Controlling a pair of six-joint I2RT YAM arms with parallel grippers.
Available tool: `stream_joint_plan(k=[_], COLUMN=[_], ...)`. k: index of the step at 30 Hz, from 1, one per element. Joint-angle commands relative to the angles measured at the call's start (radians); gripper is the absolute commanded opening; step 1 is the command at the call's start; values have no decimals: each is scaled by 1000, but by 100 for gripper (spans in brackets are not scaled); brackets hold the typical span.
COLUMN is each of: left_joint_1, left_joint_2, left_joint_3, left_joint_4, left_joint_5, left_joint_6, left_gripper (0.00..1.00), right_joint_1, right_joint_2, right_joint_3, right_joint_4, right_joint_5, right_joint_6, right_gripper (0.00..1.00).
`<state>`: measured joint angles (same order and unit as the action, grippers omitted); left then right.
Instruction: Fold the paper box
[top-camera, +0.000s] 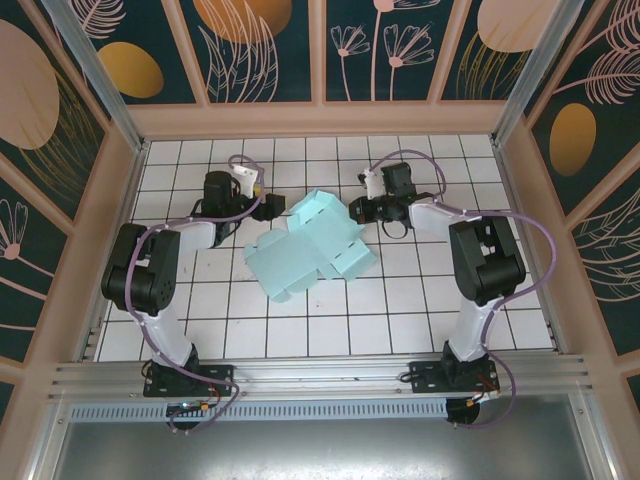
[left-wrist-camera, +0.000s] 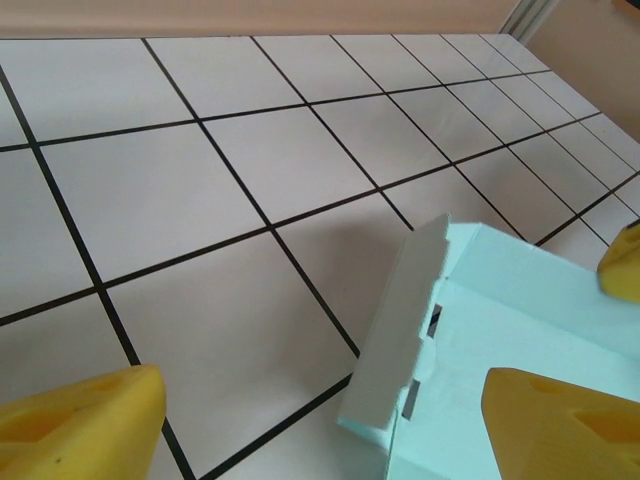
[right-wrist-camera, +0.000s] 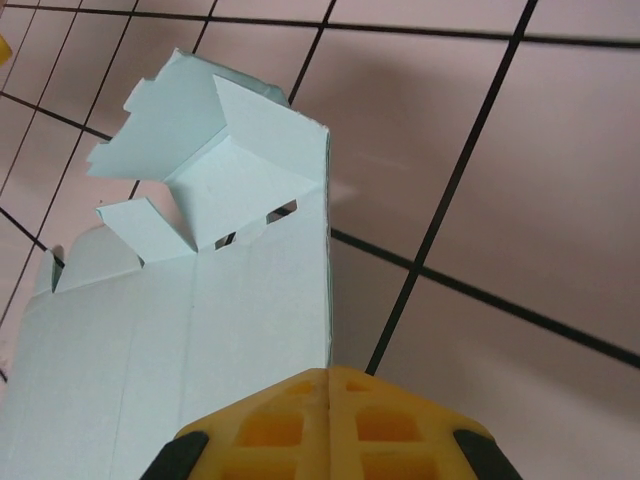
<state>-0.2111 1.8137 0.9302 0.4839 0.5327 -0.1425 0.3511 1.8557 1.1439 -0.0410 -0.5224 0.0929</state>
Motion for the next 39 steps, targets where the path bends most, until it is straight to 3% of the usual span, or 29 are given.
stream_joint_plan(k=[1, 7, 19, 26, 35, 39], left_joint_1=[4, 4, 4, 3, 4, 4], left_joint_2=[32, 40, 38, 38, 36, 29], left_joint_3=[34, 37, 37, 35, 31, 22], left_joint_4=[-47, -55, -58, -56, -47, -38], left_joint_5=[-2, 6, 12, 25, 32, 37], left_joint_6=[19, 18, 22, 22, 20, 20], left_gripper=[82, 82, 82, 82, 82, 83], right_joint_1=[-17, -35, -56, -59, -59, -60], right_joint_2=[17, 54, 107, 141, 145, 138], right_joint_3=[35, 42, 76, 78, 62, 57], right_joint_4=[-33, -40, -60, -93, -83, -88], right_joint_5=[-74, -113, -49, -132, -157, -178], right_joint_6=[46, 32, -77, -133, -154, -178], right_gripper=[11, 40, 51, 46, 21, 20])
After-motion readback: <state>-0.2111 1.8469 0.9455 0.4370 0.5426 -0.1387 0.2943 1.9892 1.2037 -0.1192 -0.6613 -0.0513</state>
